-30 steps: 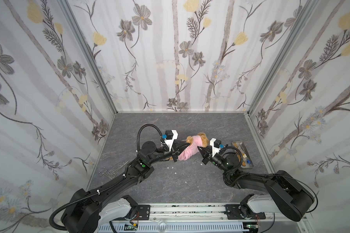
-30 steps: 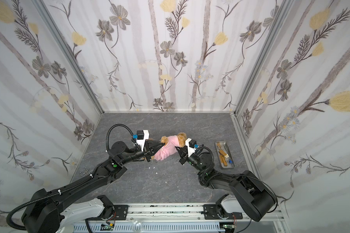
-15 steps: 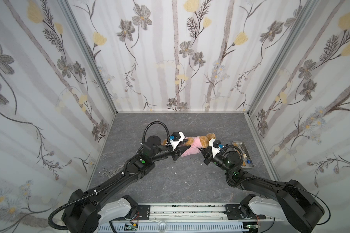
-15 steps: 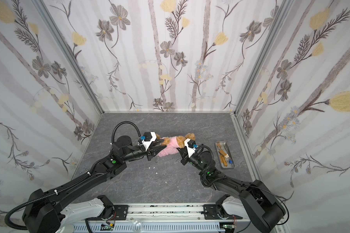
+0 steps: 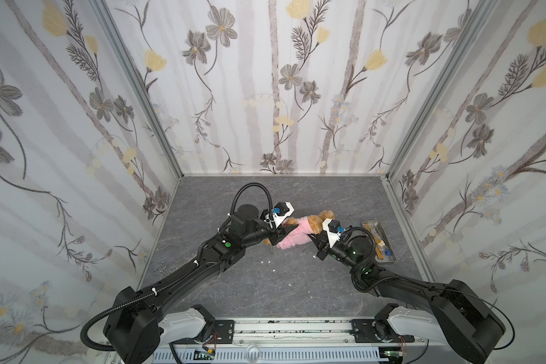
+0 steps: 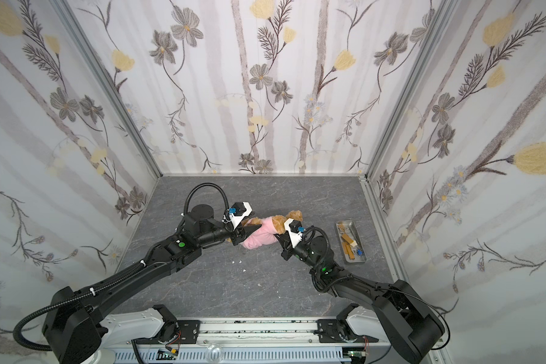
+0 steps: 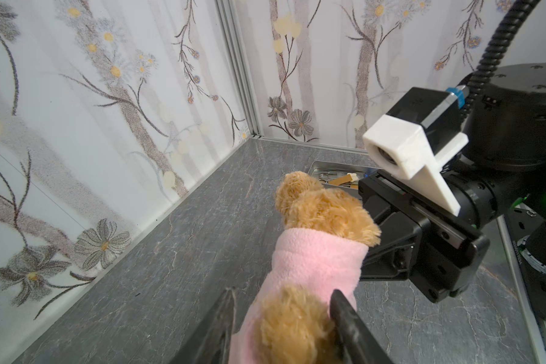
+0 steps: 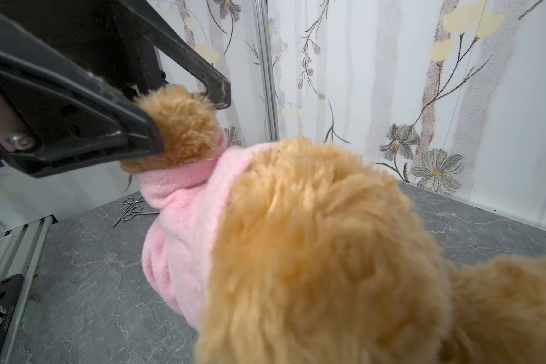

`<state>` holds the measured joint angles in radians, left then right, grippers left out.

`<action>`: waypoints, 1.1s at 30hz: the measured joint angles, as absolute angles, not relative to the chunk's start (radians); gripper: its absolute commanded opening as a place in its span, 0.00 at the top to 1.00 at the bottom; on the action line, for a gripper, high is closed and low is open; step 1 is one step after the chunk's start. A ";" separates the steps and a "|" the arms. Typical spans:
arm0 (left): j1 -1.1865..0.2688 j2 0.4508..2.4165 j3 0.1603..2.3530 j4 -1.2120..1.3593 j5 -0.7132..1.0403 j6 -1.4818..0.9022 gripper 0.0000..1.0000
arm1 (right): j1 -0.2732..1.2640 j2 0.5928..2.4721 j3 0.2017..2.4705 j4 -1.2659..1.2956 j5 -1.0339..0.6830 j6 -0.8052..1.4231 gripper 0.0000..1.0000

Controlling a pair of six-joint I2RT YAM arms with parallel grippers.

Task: Dress the teddy bear

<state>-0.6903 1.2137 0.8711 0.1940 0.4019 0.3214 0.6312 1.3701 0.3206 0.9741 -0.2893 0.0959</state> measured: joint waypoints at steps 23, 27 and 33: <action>-0.705 1.251 0.878 0.165 0.393 0.316 0.71 | 0.637 1.369 0.322 0.942 -0.281 0.085 1.00; -0.705 1.253 0.878 0.159 0.393 0.316 0.81 | 0.637 1.371 0.322 0.941 -0.281 0.085 1.00; -0.705 1.238 0.888 0.146 0.387 0.307 1.00 | 0.638 1.383 0.322 0.940 -0.257 0.074 1.00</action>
